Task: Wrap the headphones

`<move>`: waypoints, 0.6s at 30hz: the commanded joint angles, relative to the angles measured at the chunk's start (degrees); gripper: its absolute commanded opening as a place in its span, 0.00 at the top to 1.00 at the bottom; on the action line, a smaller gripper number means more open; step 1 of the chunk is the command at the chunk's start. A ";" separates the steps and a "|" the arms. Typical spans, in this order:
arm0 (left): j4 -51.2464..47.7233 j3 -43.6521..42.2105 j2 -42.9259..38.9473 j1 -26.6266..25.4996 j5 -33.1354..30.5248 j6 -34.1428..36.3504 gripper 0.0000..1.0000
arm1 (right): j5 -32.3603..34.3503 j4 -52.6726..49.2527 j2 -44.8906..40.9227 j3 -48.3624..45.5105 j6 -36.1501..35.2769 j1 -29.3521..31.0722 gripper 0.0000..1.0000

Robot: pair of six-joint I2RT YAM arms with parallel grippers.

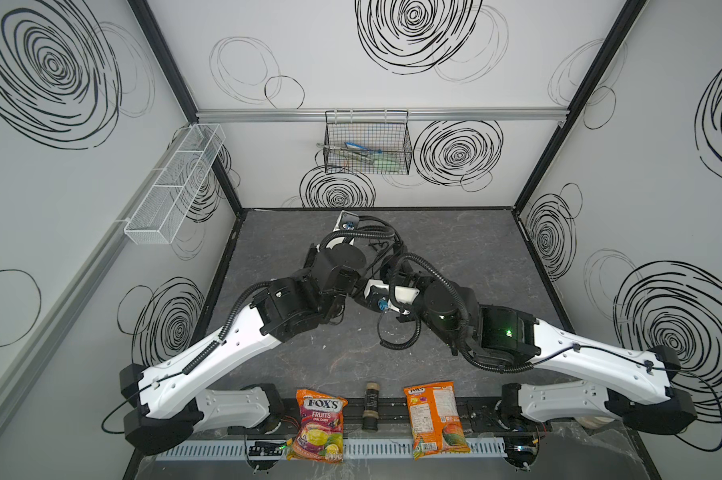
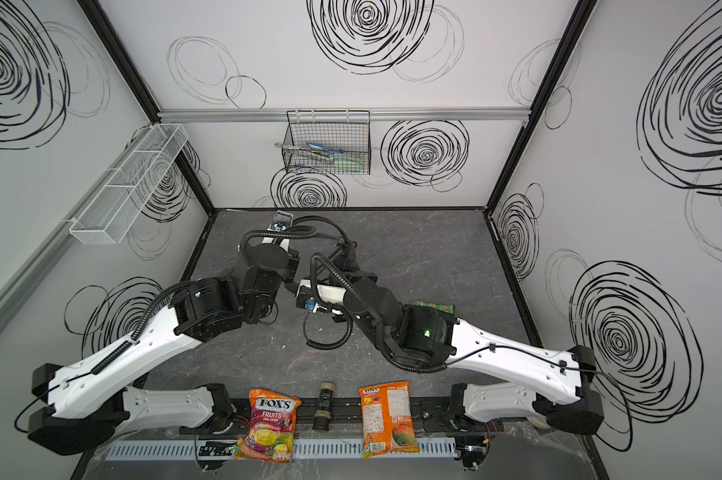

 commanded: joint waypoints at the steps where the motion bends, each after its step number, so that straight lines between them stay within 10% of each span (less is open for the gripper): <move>1: -0.11 -2.01 -4.12 3.61 11.66 -3.59 1.00 | 5.08 5.00 -2.29 0.32 -3.27 1.31 0.86; 18: -1.21 -5.69 -11.02 6.16 22.12 1.15 1.00 | 4.62 4.00 -6.37 1.37 0.45 -3.17 0.81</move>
